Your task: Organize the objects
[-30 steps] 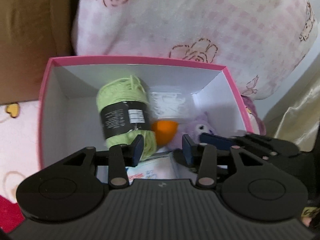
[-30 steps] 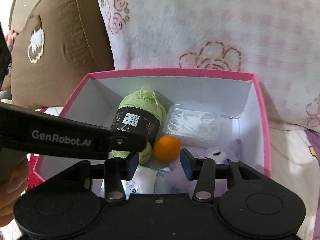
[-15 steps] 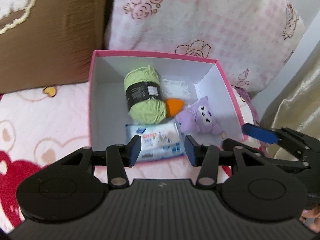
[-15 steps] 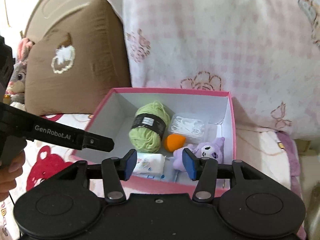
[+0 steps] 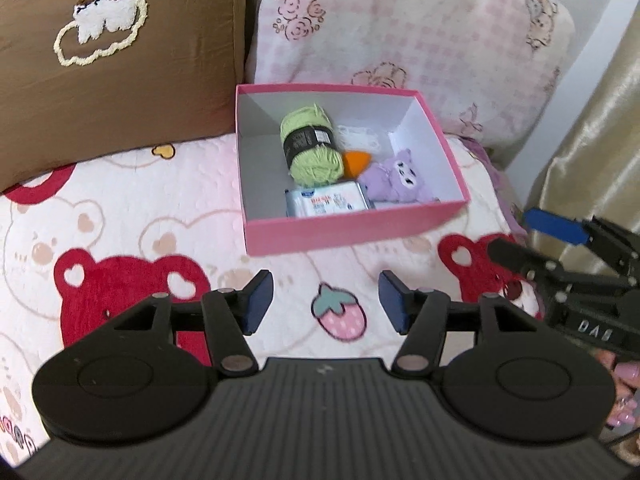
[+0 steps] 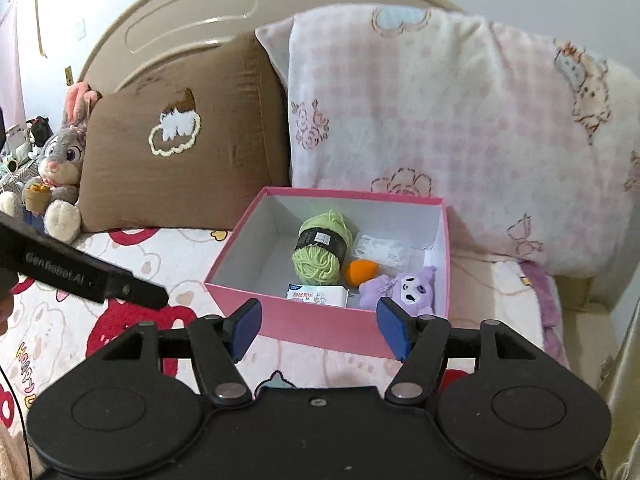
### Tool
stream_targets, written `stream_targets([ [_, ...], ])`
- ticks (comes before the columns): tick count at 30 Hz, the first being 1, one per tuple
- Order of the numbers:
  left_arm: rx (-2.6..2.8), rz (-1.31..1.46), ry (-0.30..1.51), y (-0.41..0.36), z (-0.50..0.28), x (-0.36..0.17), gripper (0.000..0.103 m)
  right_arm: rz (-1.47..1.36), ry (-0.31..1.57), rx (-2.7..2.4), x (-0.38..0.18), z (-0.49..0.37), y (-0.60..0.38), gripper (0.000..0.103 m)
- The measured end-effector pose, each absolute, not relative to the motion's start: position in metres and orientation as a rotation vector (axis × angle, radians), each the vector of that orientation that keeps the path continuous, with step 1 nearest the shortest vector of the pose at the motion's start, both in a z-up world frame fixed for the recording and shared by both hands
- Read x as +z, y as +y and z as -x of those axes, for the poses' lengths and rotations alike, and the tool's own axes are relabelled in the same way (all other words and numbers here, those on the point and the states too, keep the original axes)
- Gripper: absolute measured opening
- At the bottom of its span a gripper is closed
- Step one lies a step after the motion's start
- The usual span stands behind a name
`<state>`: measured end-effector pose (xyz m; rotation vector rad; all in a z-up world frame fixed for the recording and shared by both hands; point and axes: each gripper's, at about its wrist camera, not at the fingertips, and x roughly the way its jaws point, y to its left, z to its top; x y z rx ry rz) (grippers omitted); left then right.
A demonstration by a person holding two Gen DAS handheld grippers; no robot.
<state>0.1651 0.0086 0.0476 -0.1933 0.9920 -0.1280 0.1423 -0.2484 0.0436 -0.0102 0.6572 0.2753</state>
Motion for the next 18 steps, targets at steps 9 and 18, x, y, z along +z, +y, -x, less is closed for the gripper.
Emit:
stream_targets([
  [9,-0.111,0.178,0.985,0.015,-0.127,0.039,0.061,0.058,0.618,0.228,0.049,-0.103,-0.241,0.076],
  [18,-0.116,0.122,0.970,0.009,-0.102,0.031,0.063,0.009,0.645,0.218,0.037,-0.085,-0.237,0.076],
])
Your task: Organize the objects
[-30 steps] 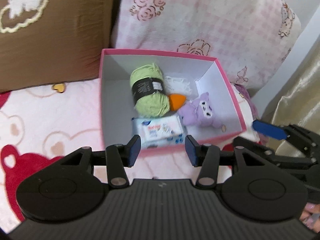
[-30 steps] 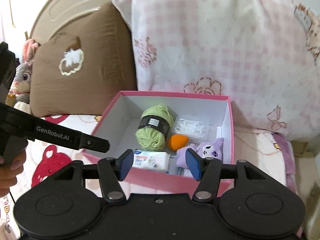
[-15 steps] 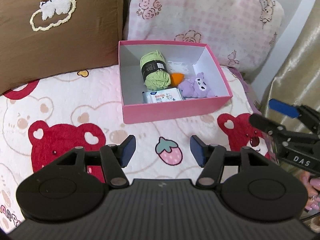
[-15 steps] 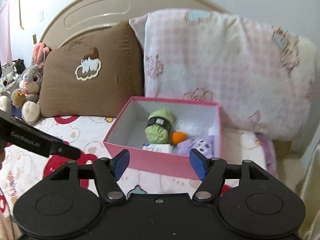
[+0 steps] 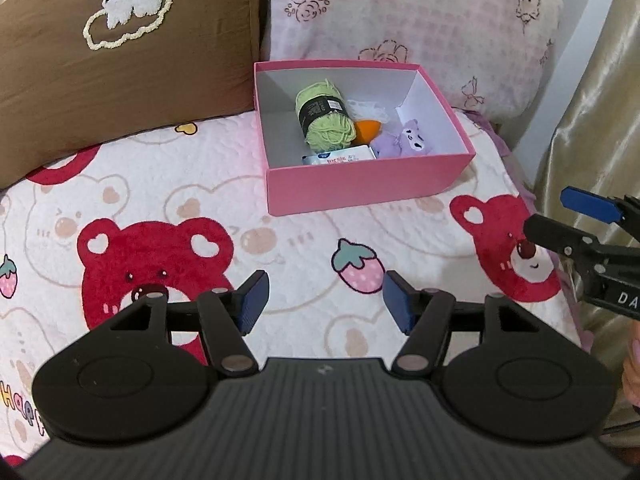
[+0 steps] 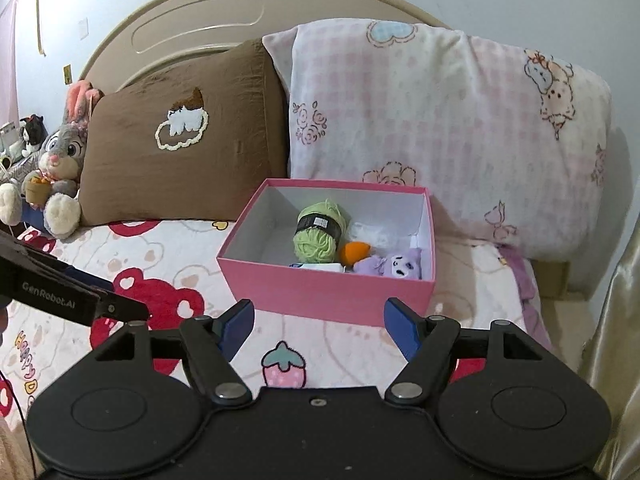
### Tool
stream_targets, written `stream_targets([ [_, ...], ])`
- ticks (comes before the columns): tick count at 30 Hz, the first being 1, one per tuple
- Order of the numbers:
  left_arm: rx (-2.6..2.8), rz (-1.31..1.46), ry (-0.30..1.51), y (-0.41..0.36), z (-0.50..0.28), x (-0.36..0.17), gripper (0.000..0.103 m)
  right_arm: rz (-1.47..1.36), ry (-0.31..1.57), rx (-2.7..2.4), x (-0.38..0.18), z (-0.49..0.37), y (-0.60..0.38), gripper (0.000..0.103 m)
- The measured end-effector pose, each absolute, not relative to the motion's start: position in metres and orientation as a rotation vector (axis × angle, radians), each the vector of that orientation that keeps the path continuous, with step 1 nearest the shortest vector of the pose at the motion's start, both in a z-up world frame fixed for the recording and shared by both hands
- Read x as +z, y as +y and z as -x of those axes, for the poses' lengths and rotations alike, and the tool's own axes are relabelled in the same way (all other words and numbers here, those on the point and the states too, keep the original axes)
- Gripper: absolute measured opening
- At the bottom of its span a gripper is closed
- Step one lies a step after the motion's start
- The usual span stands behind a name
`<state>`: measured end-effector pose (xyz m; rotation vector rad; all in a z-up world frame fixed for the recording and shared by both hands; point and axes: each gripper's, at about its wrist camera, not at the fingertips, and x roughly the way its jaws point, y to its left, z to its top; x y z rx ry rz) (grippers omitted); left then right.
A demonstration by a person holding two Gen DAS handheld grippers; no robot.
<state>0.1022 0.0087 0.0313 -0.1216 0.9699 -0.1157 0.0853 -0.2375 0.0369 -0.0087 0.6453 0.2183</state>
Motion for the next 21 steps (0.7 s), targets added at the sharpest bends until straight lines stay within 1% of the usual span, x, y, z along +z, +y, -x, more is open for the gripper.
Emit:
stream_targets([
  [11,-0.087,0.143,0.992,0.010,-0.099,0.011,0.067,-0.033,0.674,0.195,0.031,-0.071,-0.235,0.078],
  [13,-0.078,0.141,0.996,0.010,-0.099,0.008,0.070,-0.049,0.678,0.189,0.029,-0.070,-0.237,0.079],
  [15,-0.072,0.134,0.994,0.010,-0.099,0.007,0.070,-0.057,0.686,0.185,0.028,-0.069,-0.237,0.081],
  [18,-0.067,0.124,0.990,0.009,-0.096,0.007,0.076,-0.053,0.685,0.173,0.027,-0.067,-0.236,0.083],
  [21,-0.061,0.115,0.984,0.008,-0.095,0.009,0.080,-0.051,0.680,0.163,0.028,-0.067,-0.235,0.087],
])
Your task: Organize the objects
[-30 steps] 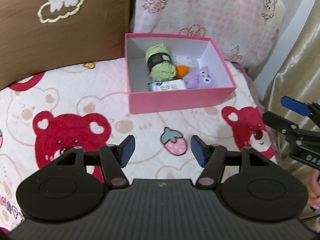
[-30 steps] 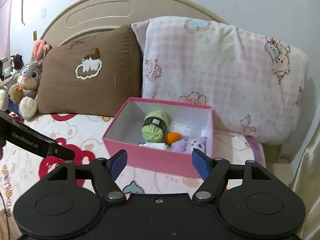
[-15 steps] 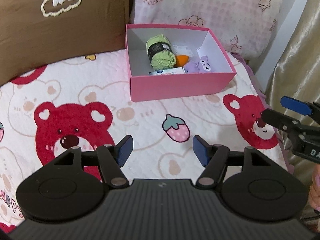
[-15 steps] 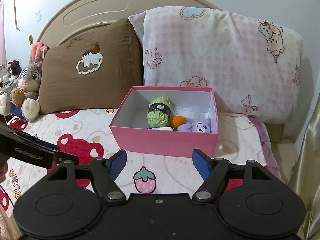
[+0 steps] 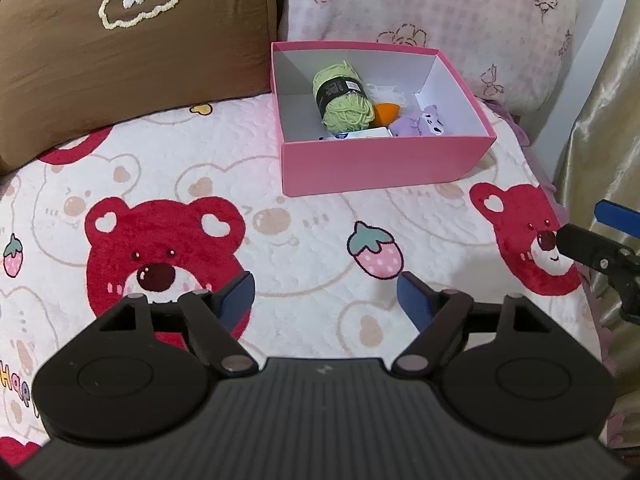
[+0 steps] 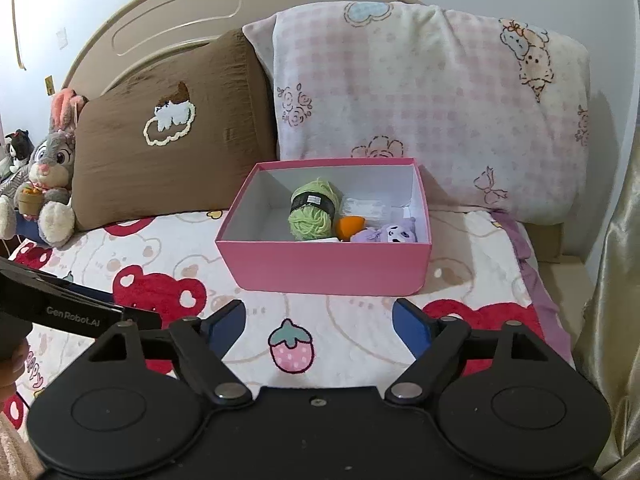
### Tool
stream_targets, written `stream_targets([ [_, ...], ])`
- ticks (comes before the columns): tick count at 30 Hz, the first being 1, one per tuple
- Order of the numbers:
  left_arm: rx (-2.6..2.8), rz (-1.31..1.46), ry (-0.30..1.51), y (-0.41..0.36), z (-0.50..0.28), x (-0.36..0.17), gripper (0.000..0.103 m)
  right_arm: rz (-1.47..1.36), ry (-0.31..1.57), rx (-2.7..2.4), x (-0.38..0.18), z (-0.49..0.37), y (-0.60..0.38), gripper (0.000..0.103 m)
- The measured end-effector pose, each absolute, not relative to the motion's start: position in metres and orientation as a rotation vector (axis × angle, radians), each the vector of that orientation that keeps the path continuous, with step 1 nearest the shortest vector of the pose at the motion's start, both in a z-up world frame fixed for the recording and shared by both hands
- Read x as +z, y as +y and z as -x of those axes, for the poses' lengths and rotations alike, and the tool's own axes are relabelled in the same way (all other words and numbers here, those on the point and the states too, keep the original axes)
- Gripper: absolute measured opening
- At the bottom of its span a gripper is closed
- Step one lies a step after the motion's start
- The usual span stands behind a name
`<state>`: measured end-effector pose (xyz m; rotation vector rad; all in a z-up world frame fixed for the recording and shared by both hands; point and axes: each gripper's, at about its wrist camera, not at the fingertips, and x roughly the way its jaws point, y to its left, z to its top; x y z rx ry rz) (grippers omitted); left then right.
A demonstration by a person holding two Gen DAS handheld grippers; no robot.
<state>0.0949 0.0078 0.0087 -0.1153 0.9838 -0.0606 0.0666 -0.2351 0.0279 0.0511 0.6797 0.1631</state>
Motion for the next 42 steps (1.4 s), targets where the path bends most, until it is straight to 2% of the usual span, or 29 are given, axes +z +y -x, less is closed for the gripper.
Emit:
stream_targets([
  [3,-0.045,0.110,0.970,0.007,-0.093,0.012,0.086,-0.058,0.686,0.161,0.028,-0.067,-0.235,0.088],
  [5,-0.057,0.118,0.952,0.007,-0.091,0.014,0.088,-0.063,0.691,0.154,0.028,-0.067,-0.234,0.098],
  [11,-0.090,0.137,0.939,0.006,-0.085,0.019,0.093,-0.027,0.700,0.105,0.028,-0.064,-0.231,0.099],
  [16,-0.072,0.096,0.926,0.002,-0.083,0.021,0.103,-0.050,0.715,0.091,0.028,-0.064,-0.234,0.099],
  [25,-0.002,0.083,1.002,0.002,-0.082,0.013,0.103,-0.070,0.728,0.074,0.029,-0.062,-0.237,0.099],
  [42,0.005,0.055,1.035,-0.001,-0.080,0.010,0.103,-0.078,0.741,0.075,0.026,-0.061,-0.236,0.099],
])
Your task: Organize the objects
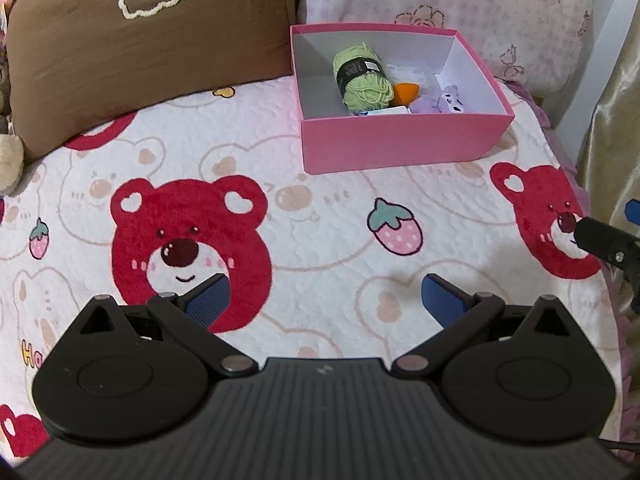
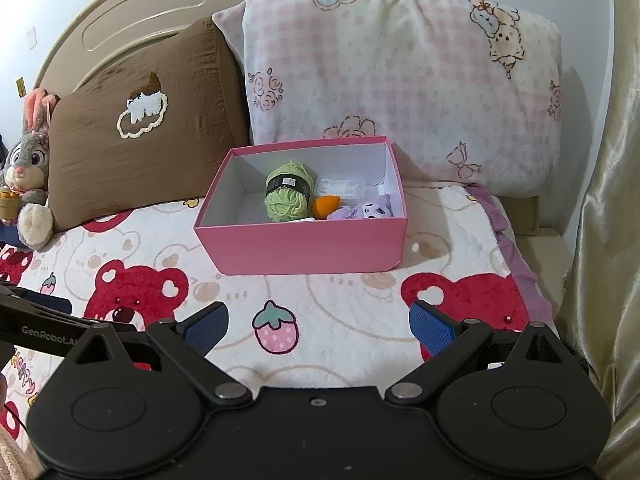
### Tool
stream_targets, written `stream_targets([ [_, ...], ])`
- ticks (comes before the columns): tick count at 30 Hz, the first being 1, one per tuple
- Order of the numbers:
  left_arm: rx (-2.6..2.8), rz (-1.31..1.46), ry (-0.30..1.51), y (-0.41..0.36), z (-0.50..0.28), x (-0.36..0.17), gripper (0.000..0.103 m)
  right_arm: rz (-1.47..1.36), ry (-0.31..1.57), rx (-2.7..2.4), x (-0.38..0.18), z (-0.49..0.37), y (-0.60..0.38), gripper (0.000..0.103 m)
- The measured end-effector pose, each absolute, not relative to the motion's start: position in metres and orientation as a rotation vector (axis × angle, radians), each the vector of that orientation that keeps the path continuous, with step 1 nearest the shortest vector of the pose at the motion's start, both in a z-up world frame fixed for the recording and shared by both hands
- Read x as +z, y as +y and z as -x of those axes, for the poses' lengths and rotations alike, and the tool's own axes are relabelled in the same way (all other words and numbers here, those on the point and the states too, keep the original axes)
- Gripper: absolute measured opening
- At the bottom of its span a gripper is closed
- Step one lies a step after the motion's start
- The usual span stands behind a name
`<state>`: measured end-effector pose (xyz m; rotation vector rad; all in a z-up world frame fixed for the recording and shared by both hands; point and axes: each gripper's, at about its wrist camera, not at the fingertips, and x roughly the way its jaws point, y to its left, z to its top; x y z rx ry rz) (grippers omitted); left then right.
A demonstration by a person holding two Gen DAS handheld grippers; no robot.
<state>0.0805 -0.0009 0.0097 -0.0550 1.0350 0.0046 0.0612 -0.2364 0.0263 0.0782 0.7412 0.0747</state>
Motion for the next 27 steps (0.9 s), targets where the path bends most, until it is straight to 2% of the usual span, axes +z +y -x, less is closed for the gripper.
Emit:
stream_targets([
  [27,0.047,0.008,1.028,0.001,-0.074,0.014,0.103,-0.096,0.768,0.042,0.014,-0.051,-0.228,0.099],
])
